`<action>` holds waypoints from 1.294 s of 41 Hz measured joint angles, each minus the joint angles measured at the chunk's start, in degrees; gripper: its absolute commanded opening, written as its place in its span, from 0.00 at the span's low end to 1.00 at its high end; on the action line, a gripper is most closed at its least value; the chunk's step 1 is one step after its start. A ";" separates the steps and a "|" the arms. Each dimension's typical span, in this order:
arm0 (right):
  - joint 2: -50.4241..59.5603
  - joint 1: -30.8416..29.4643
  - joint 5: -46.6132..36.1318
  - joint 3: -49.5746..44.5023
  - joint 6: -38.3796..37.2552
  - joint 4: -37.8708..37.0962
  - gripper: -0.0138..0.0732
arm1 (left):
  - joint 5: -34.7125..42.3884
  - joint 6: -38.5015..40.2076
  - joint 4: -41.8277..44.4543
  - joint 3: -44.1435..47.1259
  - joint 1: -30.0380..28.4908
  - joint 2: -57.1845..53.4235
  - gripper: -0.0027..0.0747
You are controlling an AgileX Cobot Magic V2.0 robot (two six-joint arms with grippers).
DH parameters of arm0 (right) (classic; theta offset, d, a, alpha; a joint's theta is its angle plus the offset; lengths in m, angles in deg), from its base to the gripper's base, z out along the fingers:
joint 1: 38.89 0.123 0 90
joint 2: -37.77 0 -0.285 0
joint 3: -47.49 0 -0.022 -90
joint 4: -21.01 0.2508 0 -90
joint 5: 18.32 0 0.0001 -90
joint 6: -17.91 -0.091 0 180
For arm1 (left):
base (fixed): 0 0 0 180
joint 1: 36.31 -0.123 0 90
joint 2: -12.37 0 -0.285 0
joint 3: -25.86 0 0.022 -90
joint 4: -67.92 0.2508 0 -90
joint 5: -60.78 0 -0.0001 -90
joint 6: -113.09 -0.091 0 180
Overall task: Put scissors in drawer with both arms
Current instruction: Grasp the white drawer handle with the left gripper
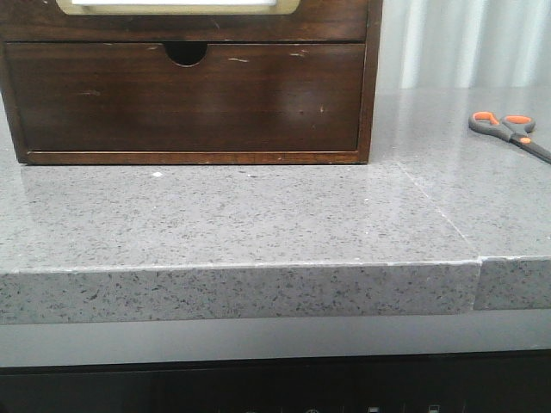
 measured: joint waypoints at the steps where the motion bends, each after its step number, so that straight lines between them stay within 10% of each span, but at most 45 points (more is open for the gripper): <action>1: 0.00 0.00 0.00 0.00 0.00 0.00 0.73 | 0.13 0.00 -2.08 0.00 0.00 0.82 0.79; 11: 0.00 0.00 0.00 0.00 0.00 -0.10 0.73 | 2.84 -3.85 -27.61 0.11 2.95 10.99 0.79; 33: 0.00 0.00 0.00 0.00 0.00 -0.10 0.73 | 2.65 -38.71 -82.17 0.19 4.19 34.21 0.79; 53: 0.00 0.00 0.00 0.00 0.00 -0.10 0.73 | -4.31 -45.44 -88.89 -7.63 4.32 51.02 0.79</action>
